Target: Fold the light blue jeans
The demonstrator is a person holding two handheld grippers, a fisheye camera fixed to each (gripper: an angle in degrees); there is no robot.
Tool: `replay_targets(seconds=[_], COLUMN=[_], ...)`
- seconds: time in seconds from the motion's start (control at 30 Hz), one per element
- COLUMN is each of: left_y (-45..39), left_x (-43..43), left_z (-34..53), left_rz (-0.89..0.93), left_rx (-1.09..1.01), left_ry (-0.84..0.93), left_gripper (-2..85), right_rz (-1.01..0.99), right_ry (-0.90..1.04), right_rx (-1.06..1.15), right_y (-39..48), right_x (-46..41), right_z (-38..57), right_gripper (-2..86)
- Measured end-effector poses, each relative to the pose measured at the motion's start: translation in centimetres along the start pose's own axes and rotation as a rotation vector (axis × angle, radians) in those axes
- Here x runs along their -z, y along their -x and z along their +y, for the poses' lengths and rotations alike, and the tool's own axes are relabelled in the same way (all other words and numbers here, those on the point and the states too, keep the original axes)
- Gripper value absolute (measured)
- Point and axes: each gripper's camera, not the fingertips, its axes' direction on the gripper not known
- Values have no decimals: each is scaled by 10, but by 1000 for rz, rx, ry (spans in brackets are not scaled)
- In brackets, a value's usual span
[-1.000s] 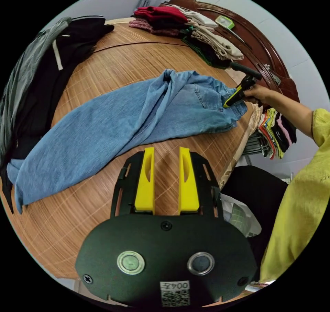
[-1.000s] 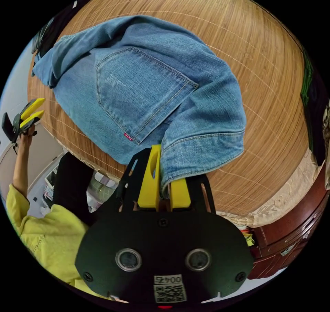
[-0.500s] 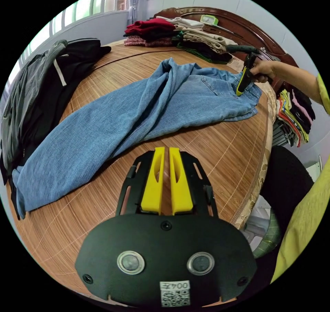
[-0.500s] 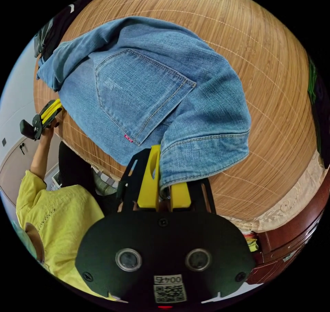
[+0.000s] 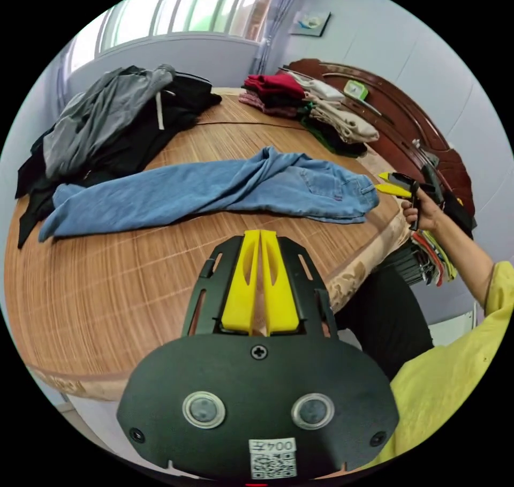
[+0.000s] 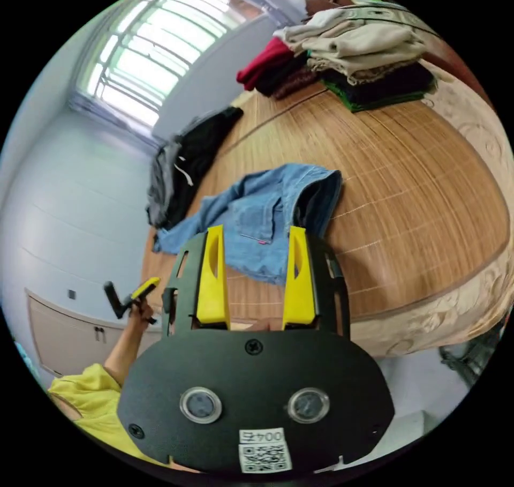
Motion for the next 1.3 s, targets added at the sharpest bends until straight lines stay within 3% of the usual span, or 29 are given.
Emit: replay_targets(seconds=[0.1, 0.23, 0.43, 0.73, 0.9, 1.03, 1.3], left_y=[12, 29, 38, 71, 55, 28, -113], left_x=[33, 63, 94, 54, 30, 10, -22], left_z=[51, 108, 189, 260, 245, 216, 132], left_rz=[5, 79, 76, 78, 35, 37, -49], left_rx=[87, 216, 338, 473, 334, 160, -426], left_ry=[-60, -154, -271, -190, -182, -157, -228], left_gripper=[8, 16, 46, 116, 149, 161, 183], right_rz=[-174, -265, -372, -87, -58, -128, -128], right_ry=[-117, -219, -185, -118, -68, -76, 17], right_rx=[-82, -155, -283, -303, -320, -157, 199], right_y=[-33, -71, -118, -164, -177, -132, 31], right_x=[51, 90, 111, 104, 107, 137, 198], right_z=[46, 97, 134, 102, 89, 80, 125], right_gripper=[169, 184, 208, 204, 83, 72, 63])
